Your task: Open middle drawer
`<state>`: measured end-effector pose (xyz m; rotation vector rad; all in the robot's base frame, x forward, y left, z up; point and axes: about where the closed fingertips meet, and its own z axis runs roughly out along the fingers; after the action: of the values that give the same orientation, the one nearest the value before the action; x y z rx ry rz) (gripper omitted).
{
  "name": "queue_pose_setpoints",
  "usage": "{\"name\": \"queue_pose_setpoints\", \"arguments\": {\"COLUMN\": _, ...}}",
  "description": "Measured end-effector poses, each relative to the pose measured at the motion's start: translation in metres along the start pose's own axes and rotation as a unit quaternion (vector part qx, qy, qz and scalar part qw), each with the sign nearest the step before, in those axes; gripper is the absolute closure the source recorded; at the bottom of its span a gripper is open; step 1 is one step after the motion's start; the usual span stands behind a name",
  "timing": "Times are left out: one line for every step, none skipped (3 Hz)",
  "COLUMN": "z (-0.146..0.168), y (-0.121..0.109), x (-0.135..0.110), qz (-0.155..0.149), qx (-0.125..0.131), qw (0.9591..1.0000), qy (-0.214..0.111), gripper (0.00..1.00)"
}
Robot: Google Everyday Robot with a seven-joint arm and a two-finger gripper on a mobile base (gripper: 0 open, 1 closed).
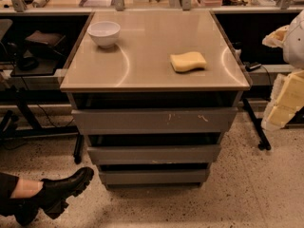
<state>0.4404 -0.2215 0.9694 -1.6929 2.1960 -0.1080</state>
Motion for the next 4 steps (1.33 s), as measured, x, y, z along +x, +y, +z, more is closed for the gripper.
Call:
{"name": "queue_pose_setpoints", "arguments": {"z": 0.045, "y": 0.014, "x": 0.018, "qz": 0.004, "qx": -0.006, "qw": 0.9997, "qy": -0.024, "gripper": 0.00}}
{"name": "queue_pose_setpoints", "arguments": {"z": 0.130, "y": 0.045, "x": 0.037, "qz": 0.005, "qx": -0.037, "qw": 0.9978, "qy": -0.055, "gripper": 0.00}}
{"name": "queue_pose_setpoints", "arguments": {"z": 0.229, "y": 0.083, "x": 0.060, "qz": 0.018, "qx": -0.075, "qw": 0.9921, "qy": -0.099, "gripper": 0.00}}
{"name": "queue_pose_setpoints", "arguments": {"z": 0.311, "y": 0.117, "x": 0.085, "qz": 0.036, "qx": -0.087, "qw": 0.9903, "qy": -0.103, "gripper": 0.00}}
